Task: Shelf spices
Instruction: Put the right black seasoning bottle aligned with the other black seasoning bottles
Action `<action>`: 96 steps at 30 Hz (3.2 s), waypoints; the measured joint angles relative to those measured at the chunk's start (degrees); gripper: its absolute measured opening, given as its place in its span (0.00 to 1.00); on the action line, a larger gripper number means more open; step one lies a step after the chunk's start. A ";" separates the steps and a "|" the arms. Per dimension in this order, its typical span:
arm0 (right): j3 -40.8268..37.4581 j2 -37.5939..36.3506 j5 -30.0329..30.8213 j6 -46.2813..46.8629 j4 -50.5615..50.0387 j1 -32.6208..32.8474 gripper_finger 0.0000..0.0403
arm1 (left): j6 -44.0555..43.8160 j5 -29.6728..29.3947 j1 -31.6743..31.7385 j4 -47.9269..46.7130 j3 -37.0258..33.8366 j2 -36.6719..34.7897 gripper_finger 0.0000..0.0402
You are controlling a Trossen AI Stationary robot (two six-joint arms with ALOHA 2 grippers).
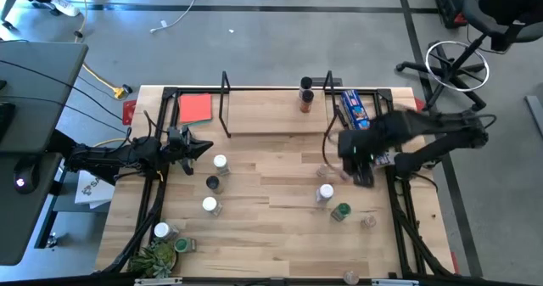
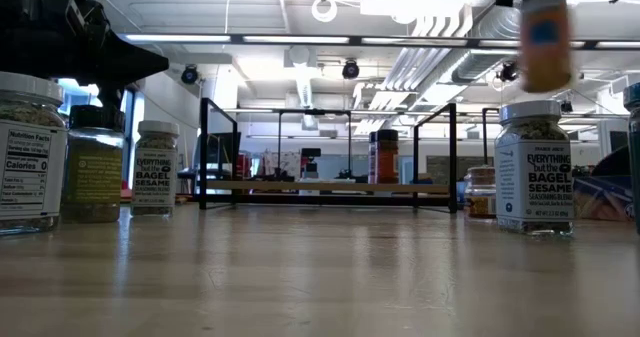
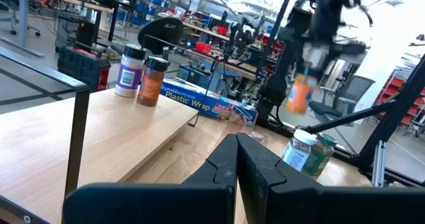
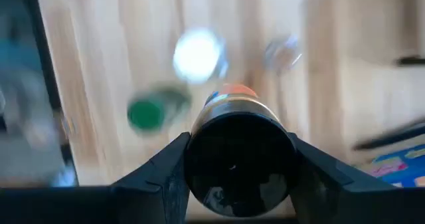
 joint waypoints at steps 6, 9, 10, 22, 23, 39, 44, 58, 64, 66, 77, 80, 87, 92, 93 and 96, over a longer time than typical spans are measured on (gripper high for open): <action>9.31 4.27 0.57 -0.53 2.20 -13.47 0.46 | 0.00 0.02 0.00 -0.02 0.00 0.00 0.00; 15.16 9.66 0.56 -2.99 3.77 -18.08 0.46 | 0.00 0.02 0.00 0.02 0.00 0.00 0.00; 17.21 11.86 0.55 -3.56 3.78 -19.33 0.46 | 0.00 0.02 0.00 0.04 0.00 0.00 0.00; 18.02 29.40 2.73 -14.60 12.22 -31.76 0.46 | -0.02 0.02 0.00 0.09 0.00 0.00 0.00; 17.22 29.88 2.69 -14.20 13.36 -32.46 0.46 | -0.02 0.02 0.00 0.09 0.00 0.00 0.00; 13.32 33.64 7.54 -13.20 17.59 -35.51 0.51 | 0.02 0.07 0.00 -0.17 0.00 0.00 0.00; 13.47 33.99 8.74 -11.75 19.50 -35.48 0.62 | 0.02 0.07 0.00 -0.17 0.00 0.00 0.00; 13.67 30.98 8.24 -12.16 17.76 -36.29 0.64 | 0.02 0.04 0.00 -0.15 0.00 0.00 0.00; 13.67 30.86 8.28 -12.14 19.83 -38.27 0.64 | 0.04 0.04 -0.01 -0.21 0.00 0.00 0.00; 13.67 30.86 8.23 -11.82 21.05 -38.62 0.64 | 0.04 0.04 -0.01 -0.23 0.00 0.02 0.00; 13.67 28.32 5.05 -9.78 21.45 -38.59 0.64 | 0.05 0.04 0.00 -0.26 0.00 0.00 0.00; 13.67 26.27 5.03 -9.13 21.35 -38.59 0.64 | 0.04 0.04 -0.01 -0.26 0.00 0.00 0.00; 13.69 21.75 3.06 -12.16 18.87 -38.59 0.64 | 0.04 0.04 0.00 -0.26 0.00 0.00 0.00; 13.35 21.22 5.76 -13.93 13.44 -38.59 0.64 | 0.04 0.04 -0.01 -0.26 0.00 0.00 0.00; 12.81 21.22 6.96 -14.46 13.06 -38.58 0.64 | 0.04 0.03 -0.01 -0.26 0.00 0.00 0.00; 11.00 21.27 9.26 -15.15 12.76 -38.59 0.64 | 0.04 0.04 -0.02 -0.28 0.00 0.00 0.00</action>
